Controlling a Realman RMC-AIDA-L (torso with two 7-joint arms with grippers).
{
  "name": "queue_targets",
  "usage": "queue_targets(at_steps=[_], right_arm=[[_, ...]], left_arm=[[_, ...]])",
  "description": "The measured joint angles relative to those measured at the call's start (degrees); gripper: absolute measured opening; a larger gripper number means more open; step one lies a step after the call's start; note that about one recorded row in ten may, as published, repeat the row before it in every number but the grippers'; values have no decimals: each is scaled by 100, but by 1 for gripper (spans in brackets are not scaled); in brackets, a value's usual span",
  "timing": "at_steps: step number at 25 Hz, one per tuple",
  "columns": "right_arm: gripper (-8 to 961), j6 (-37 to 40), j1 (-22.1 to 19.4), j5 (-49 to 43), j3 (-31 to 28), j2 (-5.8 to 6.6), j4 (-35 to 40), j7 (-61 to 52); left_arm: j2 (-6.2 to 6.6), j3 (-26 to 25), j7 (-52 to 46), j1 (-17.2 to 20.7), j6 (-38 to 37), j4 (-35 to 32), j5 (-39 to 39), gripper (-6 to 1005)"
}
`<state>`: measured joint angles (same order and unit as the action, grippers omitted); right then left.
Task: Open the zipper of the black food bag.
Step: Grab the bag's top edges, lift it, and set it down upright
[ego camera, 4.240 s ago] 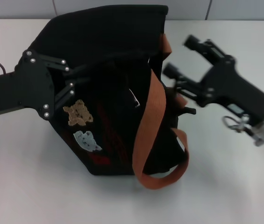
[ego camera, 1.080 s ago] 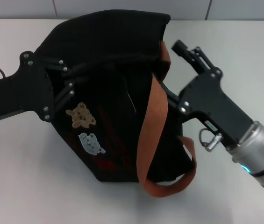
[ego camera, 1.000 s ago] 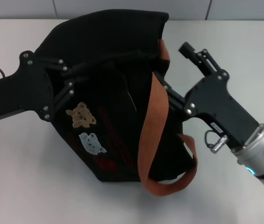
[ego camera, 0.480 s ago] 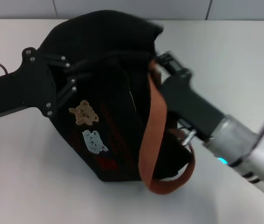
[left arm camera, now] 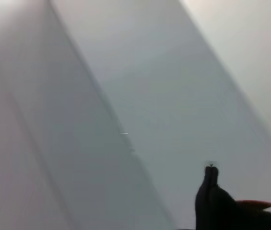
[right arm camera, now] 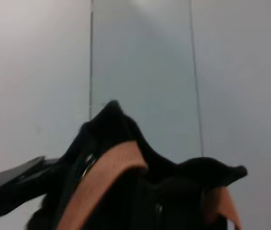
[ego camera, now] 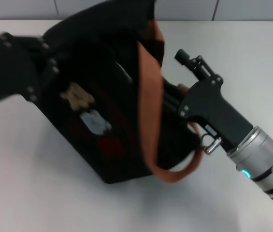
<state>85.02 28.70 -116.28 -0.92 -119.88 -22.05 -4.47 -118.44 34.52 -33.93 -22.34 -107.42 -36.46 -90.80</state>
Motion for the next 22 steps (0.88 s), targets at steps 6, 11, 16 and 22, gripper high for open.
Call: queue_targets(at_steps=[6,11,16,22], right_arm=[[838,130,-223,-46,-25,-1,217,-437],[838,-294,-42,-176,44,0,210,-707],[838,-682,120,-276,43,0,54,-707],[838,-544,34,-252,-107,-1,145,-823]], left_arm=[[99,-744,63,38,-63,112,205,73],[62,-373,122,-38,-98,128,83,73],[-9,306,399,-92,242,195,-156,73],[6,288,518,-66,245,358,-139,73]])
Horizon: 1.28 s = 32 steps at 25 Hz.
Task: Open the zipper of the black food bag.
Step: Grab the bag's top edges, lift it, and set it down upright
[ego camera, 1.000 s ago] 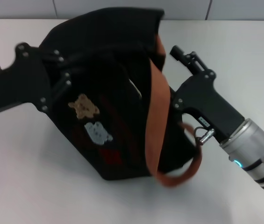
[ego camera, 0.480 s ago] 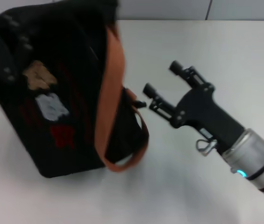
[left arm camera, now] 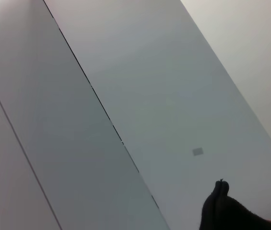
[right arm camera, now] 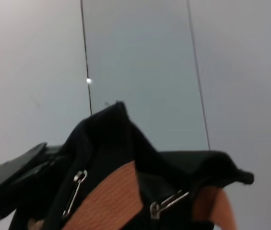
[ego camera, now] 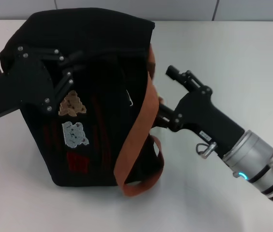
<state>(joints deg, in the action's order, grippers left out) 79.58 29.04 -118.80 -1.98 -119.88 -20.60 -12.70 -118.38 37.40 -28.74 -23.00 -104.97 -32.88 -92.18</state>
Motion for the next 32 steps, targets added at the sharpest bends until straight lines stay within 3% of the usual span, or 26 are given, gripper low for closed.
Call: queue_targets(at_steps=[5,11,18,21,28,32], right_arm=[[839,37,39,-50,-36,-1,16,9],[839,135,-47,-46,-714,0,173,-185],[839,-12,604,-136,-678,8,403,-167],[839,-16,649,-276,-641,8,420,-154],[839,1125,197,-638,-631,24,749,-166],[839,1278,89,-672,-670,20,807,-169]], left_arm=[[5,-88,0,18,13,10,8,73],[9,-130,0,33,7,15,8,73],[0,-104,-3,-25,22,27,3,73],[-1,-121,-12,-27,30,28,2,73],[1,-137,-9,-36,141,46,28,73],[8,-138,-2,-59,176,79,48,73]])
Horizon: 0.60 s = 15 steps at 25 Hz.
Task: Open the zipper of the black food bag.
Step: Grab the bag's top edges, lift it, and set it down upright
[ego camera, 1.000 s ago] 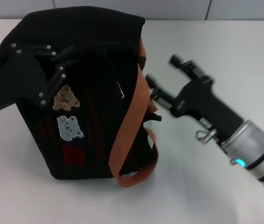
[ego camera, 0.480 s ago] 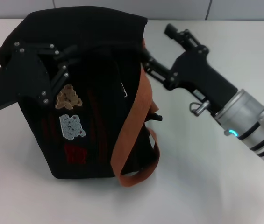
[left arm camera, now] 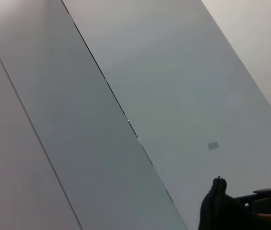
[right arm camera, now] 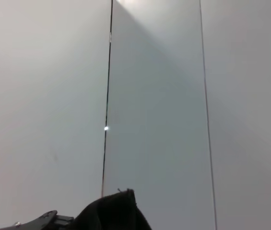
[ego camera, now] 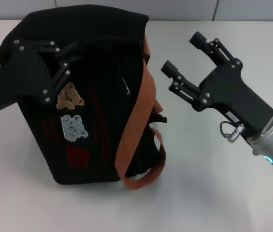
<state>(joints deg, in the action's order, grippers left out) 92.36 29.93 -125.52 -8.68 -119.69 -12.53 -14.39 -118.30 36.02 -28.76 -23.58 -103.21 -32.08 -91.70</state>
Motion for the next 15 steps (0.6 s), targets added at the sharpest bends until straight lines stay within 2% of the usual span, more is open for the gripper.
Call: queue_targets(at_steps=[3,6,12,15], right_arm=[[838,-161,91,18,-25,-11,-25,-1],[838,-478,361,14,-28,-17,-135,-2],[838,-729,559,-5,-28,-20,-198,-5],[838,-1128,643,9,-37,-20,-244,-6]], left_arm=[[0,1,2,-23,6,1,2,73],[-4,13,2,-29,-12,1,2,73],[-7,22,3,-12,-29,1,5,73],[-9,27,3,-1,-41,1,6,73]])
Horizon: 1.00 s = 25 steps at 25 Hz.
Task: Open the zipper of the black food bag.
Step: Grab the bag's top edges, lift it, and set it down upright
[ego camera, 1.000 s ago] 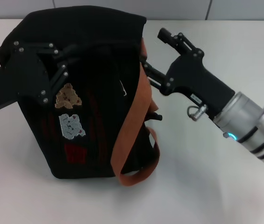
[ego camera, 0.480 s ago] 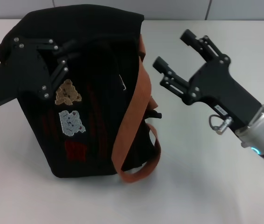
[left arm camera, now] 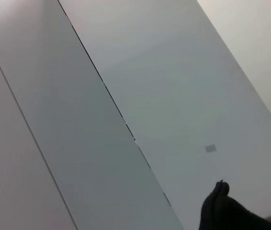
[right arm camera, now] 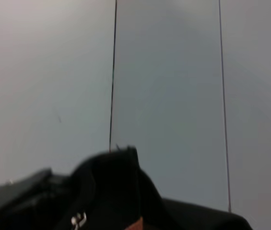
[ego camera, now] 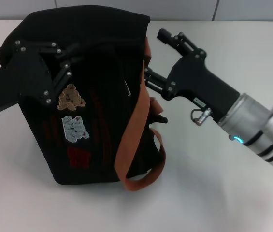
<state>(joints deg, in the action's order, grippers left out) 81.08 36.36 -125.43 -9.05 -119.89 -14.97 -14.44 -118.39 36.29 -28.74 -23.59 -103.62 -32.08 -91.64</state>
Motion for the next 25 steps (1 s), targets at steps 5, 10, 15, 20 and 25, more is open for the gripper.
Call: queue_targets(at_steps=[5,10,15,20,25], right_arm=[[838,-706,57,0,-8,0,-295,-40],[838,-844,38,-36,44,0,-441,-15],[839,-513,-102,-119,50,6,-418,-91],[839,-430,-134,-485,-113,3,-489,80],[839,-513,-86,-496,-296,1,-537,102]], left_arm=[[0,-10,0,4,-25,2,0,73],[-11,5,0,-6,-34,8,-2,73],[-10,26,0,13,-43,16,-2,73],[-1,27,0,14,-61,75,-3,73],[-2,26,0,31,-86,86,0,73]])
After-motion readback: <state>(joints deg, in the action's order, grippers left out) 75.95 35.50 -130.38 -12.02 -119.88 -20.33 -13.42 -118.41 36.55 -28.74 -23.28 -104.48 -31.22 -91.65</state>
